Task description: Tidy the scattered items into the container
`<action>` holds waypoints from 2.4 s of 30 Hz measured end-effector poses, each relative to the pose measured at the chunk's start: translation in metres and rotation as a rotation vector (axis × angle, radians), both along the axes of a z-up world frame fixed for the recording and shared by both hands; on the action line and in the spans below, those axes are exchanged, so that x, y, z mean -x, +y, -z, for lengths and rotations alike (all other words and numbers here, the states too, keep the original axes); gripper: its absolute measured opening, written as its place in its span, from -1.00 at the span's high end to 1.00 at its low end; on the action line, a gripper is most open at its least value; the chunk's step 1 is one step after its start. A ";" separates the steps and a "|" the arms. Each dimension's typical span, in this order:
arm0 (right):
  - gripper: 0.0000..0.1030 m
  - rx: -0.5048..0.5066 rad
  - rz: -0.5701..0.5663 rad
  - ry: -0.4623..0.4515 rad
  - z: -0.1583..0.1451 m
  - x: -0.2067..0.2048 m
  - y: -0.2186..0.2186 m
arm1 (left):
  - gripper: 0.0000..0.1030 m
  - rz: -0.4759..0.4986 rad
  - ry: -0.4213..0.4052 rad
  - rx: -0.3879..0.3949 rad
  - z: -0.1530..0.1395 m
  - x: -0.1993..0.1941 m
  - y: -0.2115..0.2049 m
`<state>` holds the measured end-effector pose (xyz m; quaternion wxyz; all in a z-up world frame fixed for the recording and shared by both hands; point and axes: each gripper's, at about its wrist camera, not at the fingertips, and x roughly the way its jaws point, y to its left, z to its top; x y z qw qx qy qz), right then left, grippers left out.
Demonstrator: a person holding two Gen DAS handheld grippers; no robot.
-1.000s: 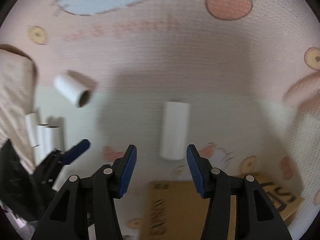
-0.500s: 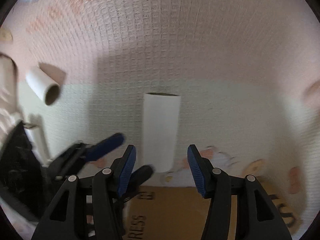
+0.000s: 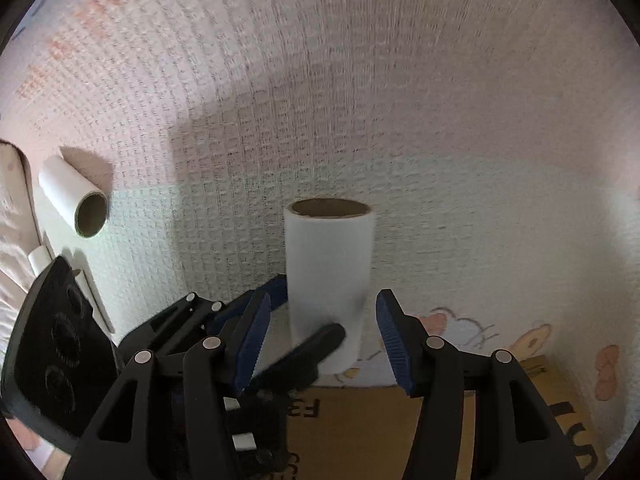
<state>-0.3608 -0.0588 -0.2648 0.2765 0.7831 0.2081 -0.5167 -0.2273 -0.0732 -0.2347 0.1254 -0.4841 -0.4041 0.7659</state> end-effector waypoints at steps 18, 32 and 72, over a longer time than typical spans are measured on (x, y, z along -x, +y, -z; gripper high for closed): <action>0.10 0.019 0.124 -0.078 -0.008 -0.014 -0.030 | 0.20 -0.046 0.003 0.015 -0.024 -0.052 -0.019; 0.10 0.071 0.086 -0.010 -0.056 -0.068 -0.062 | 0.21 -0.218 0.003 -0.015 -0.044 -0.155 -0.055; 0.09 0.219 0.512 0.335 -0.106 -0.267 -0.014 | 0.19 -0.121 -0.009 0.285 -0.051 -0.310 -0.091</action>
